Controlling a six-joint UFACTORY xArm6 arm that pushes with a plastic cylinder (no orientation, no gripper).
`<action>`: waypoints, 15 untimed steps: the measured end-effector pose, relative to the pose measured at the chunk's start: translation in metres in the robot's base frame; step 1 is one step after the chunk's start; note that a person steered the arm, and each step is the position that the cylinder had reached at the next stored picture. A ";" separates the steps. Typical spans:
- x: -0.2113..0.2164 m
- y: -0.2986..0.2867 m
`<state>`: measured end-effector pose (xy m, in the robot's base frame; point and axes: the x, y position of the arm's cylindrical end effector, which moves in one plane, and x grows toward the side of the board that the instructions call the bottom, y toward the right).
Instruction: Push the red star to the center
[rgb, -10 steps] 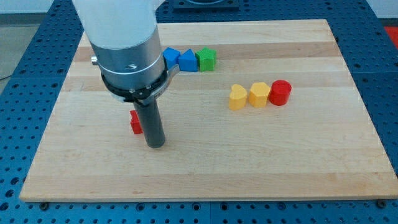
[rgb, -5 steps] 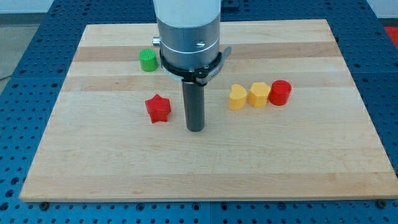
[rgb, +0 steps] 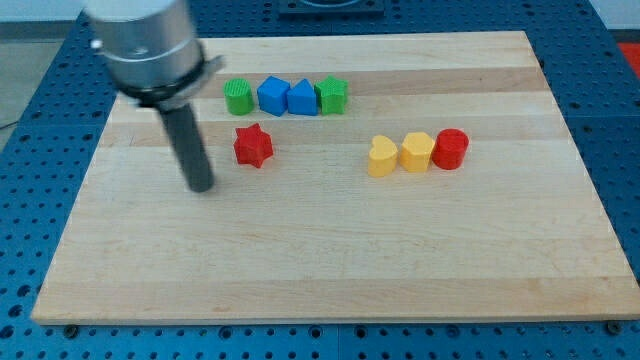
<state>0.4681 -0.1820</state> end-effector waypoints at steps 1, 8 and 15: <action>-0.032 -0.028; -0.055 0.044; -0.061 0.156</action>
<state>0.4071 -0.0258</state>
